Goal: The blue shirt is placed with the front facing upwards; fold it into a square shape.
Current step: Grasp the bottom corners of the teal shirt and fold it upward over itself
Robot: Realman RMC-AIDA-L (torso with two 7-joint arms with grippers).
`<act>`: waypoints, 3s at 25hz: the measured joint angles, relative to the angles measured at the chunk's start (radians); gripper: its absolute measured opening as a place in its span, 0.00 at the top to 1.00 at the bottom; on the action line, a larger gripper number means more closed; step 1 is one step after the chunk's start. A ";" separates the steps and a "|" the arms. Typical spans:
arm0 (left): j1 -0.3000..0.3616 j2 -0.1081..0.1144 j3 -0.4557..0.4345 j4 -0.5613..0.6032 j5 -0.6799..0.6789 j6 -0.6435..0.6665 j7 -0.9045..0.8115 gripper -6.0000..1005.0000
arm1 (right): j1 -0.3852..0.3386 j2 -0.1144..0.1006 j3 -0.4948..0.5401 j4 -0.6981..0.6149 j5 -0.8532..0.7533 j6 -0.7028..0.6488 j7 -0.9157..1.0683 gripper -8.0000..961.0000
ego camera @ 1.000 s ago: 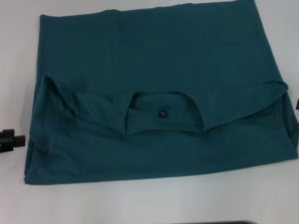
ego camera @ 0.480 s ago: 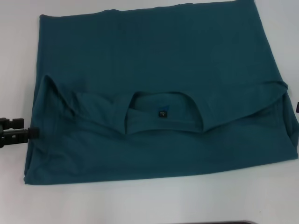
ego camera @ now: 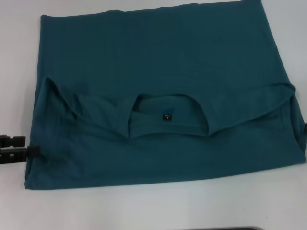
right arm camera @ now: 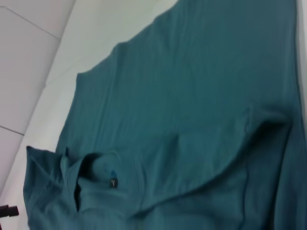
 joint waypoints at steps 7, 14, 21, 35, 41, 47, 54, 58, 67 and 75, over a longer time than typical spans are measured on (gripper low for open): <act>0.004 0.003 -0.002 0.003 0.008 -0.006 0.000 0.26 | 0.001 0.010 -0.006 0.025 -0.027 -0.002 -0.011 0.26; 0.004 0.004 0.000 0.011 0.010 -0.013 0.007 0.26 | 0.010 0.012 -0.007 0.052 -0.055 -0.001 -0.024 0.26; 0.004 0.004 0.000 0.012 0.010 -0.020 0.007 0.26 | 0.006 0.015 -0.001 0.058 -0.080 0.001 -0.025 0.26; -0.004 0.005 0.000 0.025 0.011 -0.022 0.009 0.26 | 0.024 0.018 -0.009 0.084 -0.087 -0.001 -0.034 0.27; -0.004 0.005 0.000 0.025 0.012 -0.023 0.009 0.26 | 0.025 0.018 -0.009 0.084 -0.097 0.012 -0.038 0.29; -0.004 0.007 0.000 0.025 0.013 -0.023 0.007 0.26 | 0.034 0.019 -0.009 0.083 -0.116 0.015 -0.053 0.31; -0.004 0.007 0.001 0.024 0.013 -0.021 0.006 0.26 | 0.036 0.017 -0.001 0.083 -0.118 0.011 -0.055 0.57; -0.003 0.009 0.020 0.024 0.013 -0.020 0.001 0.27 | 0.044 0.015 0.000 0.084 -0.117 0.009 -0.055 0.78; 0.004 0.030 0.019 0.051 0.070 -0.003 -0.014 0.27 | 0.049 0.018 0.000 0.084 -0.119 0.014 -0.056 0.96; -0.017 0.047 0.026 0.115 0.110 -0.004 -0.017 0.27 | 0.046 0.018 0.002 0.084 -0.115 0.015 -0.056 0.96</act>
